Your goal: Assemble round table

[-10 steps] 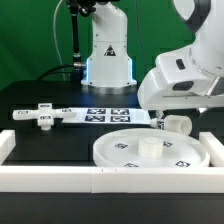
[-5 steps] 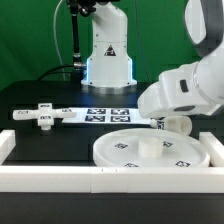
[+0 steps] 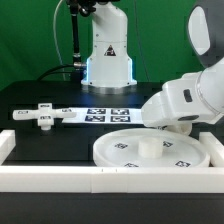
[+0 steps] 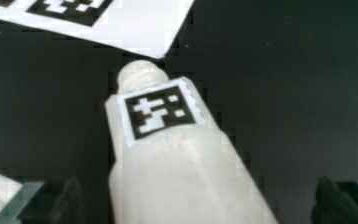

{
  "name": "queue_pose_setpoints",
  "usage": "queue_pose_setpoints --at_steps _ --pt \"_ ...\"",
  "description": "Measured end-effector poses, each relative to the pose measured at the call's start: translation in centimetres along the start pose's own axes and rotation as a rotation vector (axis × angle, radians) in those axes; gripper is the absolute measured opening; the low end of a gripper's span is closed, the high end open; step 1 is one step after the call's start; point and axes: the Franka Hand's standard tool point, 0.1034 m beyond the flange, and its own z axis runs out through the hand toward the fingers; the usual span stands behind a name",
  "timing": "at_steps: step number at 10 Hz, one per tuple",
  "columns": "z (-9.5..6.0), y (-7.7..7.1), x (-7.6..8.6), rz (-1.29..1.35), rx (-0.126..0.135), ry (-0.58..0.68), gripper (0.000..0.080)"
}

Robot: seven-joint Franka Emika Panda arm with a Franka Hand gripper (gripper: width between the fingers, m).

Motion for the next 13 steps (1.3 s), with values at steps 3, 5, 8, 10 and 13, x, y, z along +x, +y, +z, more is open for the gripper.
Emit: queue_pose_setpoints --at_steps 3,5,8,10,13 --pt "0.1 -0.1 0.0 -0.001 -0.002 -0.001 0.0649" --pt "0.1 0.0 0.0 -0.001 -0.001 -0.002 0.0403" --pt "0.1 0.0 0.0 -0.005 -0.001 -0.002 0.0406" --pt "-0.1 0.0 -0.1 -0.005 0.000 -0.001 0.0406" --pt "-2.7 1.3 -2.9 -0.034 0.022 -0.030 0.0407"
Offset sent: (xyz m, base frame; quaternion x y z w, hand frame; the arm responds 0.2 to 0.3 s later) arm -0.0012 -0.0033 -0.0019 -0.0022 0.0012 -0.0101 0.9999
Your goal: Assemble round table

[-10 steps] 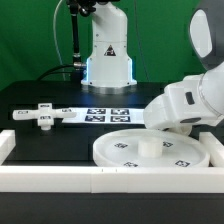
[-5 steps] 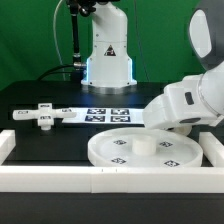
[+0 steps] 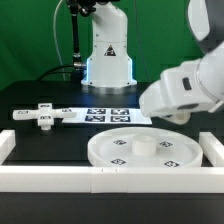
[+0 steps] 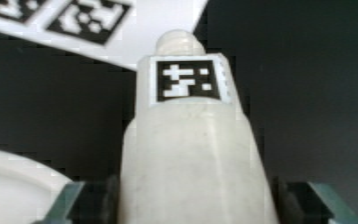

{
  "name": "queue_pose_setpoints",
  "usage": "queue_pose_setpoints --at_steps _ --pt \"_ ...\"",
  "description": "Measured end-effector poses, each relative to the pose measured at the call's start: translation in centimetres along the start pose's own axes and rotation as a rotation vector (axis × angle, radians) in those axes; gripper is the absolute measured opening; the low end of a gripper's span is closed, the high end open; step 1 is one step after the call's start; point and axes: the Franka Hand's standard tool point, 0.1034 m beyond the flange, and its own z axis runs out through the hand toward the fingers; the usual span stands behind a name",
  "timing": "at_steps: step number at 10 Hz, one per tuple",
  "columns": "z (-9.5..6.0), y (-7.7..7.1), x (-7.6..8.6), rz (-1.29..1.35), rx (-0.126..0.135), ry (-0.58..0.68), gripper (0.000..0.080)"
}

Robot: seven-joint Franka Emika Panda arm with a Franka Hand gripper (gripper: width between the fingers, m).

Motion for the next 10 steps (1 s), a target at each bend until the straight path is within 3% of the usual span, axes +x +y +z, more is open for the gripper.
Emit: queue_pose_setpoints --at_steps 1,3,6,7,10 --pt "-1.1 0.7 -1.4 -0.014 0.019 -0.009 0.0409" --pt "-2.3 1.9 -2.4 -0.024 0.044 0.010 0.0409" --pt "-2.0 1.9 -1.5 -0.028 0.038 0.034 0.0409" --pt "-1.4 3.2 -0.3 -0.025 0.033 0.080 0.0409" --pt "-3.0 4.8 -1.5 0.047 0.097 0.205 0.0409"
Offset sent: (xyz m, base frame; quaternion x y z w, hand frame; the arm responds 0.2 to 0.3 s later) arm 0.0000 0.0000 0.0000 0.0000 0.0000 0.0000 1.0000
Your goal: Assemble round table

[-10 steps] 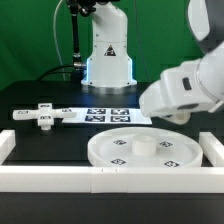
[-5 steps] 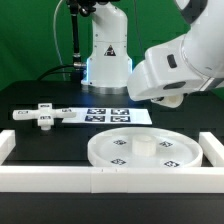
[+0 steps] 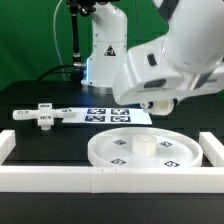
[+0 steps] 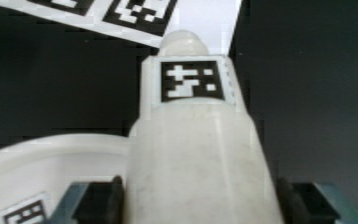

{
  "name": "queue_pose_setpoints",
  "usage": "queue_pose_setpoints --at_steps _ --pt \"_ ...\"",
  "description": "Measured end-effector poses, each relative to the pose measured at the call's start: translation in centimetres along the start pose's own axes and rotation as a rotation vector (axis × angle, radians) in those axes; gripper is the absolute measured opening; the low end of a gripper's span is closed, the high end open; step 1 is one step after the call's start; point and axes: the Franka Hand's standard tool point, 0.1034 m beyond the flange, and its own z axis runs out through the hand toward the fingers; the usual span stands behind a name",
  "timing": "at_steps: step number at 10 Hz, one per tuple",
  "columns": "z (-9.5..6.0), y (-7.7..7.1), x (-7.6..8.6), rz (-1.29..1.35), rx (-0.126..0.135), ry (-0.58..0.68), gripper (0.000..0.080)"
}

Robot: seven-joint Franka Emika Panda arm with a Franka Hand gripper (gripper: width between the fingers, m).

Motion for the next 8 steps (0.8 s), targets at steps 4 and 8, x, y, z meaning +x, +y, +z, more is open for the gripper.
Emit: queue_pose_setpoints --at_steps 4,8 --pt "-0.7 0.3 1.3 0.002 -0.027 0.298 0.0409" --pt "-4.0 0.6 0.1 0.066 -0.017 0.529 0.0409"
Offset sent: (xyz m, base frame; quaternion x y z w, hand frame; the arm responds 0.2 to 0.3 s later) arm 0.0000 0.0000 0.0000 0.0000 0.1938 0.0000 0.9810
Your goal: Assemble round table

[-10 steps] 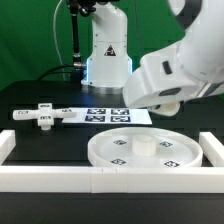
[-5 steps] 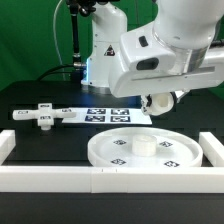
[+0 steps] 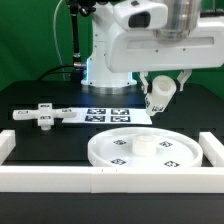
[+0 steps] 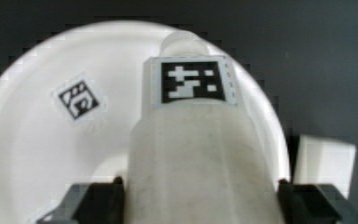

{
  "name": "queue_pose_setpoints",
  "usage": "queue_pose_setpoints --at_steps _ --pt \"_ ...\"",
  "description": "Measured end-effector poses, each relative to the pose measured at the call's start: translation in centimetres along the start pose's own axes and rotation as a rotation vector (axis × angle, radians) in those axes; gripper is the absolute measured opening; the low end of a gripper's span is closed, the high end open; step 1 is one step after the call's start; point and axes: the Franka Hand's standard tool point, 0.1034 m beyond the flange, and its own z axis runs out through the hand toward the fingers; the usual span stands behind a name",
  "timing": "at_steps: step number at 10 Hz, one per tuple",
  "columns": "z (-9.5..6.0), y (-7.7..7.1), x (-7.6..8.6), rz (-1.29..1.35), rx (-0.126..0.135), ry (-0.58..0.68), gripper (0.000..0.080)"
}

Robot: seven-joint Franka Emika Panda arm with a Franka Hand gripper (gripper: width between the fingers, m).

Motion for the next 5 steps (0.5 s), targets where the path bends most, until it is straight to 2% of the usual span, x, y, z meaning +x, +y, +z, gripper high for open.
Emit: queue_pose_setpoints --at_steps 3,5 --pt "0.55 0.20 0.67 -0.002 -0.015 0.230 0.0409" --pt "0.74 0.34 0.64 0.006 -0.017 0.327 0.0409"
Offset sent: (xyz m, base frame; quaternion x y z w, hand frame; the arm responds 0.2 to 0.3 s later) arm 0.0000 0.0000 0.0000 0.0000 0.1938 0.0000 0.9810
